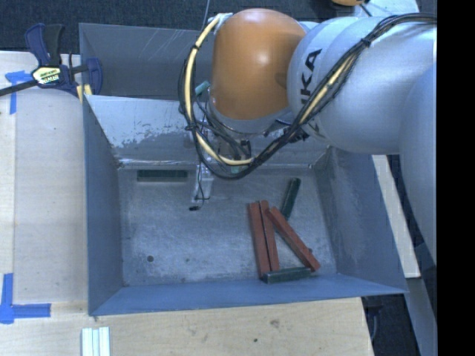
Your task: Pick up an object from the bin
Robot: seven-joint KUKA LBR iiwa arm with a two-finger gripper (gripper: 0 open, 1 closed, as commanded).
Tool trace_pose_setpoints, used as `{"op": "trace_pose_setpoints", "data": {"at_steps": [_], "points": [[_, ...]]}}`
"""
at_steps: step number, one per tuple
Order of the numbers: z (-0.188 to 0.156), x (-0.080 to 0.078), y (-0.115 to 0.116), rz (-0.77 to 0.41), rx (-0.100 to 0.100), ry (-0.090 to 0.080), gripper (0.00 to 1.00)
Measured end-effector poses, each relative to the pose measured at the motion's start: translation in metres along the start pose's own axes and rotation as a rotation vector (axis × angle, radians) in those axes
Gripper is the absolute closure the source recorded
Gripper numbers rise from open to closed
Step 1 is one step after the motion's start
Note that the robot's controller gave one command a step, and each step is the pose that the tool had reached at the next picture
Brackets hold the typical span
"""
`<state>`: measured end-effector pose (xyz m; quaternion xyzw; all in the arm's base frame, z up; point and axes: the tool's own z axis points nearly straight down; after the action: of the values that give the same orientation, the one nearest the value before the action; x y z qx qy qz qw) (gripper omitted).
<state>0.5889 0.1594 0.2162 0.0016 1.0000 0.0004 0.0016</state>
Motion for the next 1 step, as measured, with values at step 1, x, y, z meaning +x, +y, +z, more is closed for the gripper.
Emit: {"op": "trace_pose_setpoints", "data": {"at_steps": [1], "points": [[0.0, 0.0, 0.0, 0.0, 0.0, 0.0, 0.0]]}}
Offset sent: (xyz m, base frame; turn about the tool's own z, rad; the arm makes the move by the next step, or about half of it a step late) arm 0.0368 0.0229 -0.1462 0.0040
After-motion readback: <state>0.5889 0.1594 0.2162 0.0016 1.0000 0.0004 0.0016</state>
